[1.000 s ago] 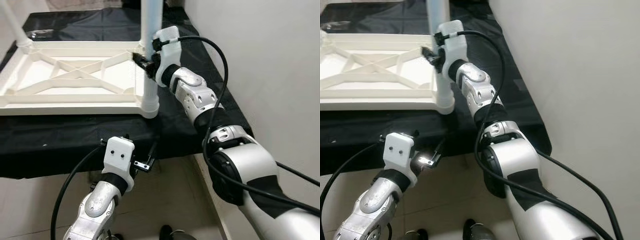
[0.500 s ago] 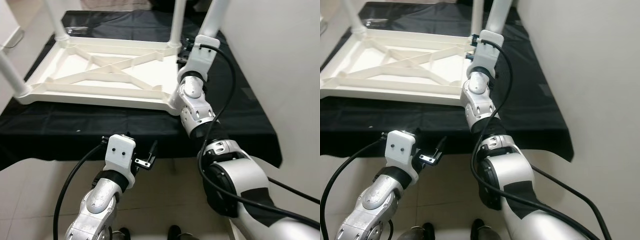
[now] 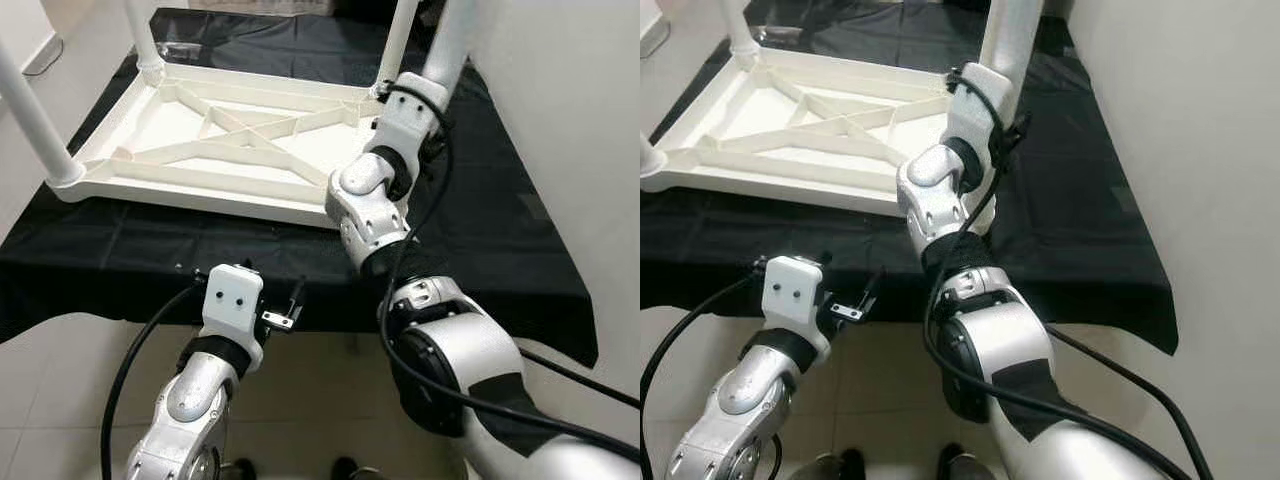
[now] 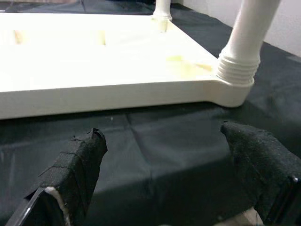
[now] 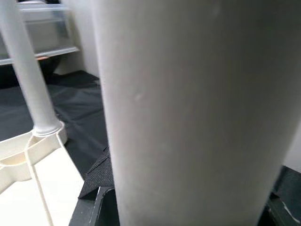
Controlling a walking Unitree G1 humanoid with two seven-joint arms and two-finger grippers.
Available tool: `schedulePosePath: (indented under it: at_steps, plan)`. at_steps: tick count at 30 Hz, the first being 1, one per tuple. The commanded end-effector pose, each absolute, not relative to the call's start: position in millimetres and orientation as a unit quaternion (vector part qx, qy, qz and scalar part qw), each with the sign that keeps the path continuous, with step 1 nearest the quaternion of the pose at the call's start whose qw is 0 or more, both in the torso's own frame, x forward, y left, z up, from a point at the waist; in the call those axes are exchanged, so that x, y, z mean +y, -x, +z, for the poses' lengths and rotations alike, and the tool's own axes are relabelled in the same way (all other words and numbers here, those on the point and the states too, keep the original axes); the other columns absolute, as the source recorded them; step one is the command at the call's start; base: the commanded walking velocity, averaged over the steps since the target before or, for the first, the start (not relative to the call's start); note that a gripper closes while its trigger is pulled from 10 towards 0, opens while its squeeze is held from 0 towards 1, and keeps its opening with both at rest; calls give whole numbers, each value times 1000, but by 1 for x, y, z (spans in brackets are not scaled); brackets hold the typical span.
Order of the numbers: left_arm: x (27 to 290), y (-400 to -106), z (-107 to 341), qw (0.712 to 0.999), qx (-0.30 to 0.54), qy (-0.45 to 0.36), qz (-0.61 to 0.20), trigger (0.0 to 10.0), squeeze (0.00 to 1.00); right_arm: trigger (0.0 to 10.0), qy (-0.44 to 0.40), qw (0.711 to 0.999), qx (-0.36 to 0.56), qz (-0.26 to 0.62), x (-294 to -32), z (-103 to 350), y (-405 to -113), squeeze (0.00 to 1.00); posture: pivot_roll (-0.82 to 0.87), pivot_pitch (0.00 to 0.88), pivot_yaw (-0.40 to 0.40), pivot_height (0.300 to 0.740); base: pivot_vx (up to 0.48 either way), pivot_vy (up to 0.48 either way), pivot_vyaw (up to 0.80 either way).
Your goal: Building children table
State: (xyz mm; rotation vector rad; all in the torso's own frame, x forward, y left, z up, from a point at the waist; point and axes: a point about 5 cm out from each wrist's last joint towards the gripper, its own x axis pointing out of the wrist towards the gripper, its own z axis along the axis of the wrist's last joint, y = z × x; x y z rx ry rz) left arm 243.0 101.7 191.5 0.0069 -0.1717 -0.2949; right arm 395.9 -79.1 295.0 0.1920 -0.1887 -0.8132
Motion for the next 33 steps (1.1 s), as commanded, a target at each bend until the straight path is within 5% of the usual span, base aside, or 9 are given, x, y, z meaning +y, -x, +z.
schedulePosePath:
  at_steps: [1, 24, 33]
  plan:
    - [99, -243, 186, 986, -75, -4, -148, 10000, 0, 10000, -70, 898, 41, -433, -97, 230, -396, 0, 115, 274, -93, 740, 0, 0, 0]
    - [94, -244, 183, 984, -70, -1, -161, 10000, 0, 10000, -101, 806, 29, -582, -174, 234, -390, 0, 125, 255, -83, 740, 0, 0, 0]
    - [77, -234, 169, 968, -33, 11, -250, 10000, 0, 10000, -83, 825, 20, -559, -159, 240, -393, 0, 124, 243, -79, 740, 0, 0, 0]
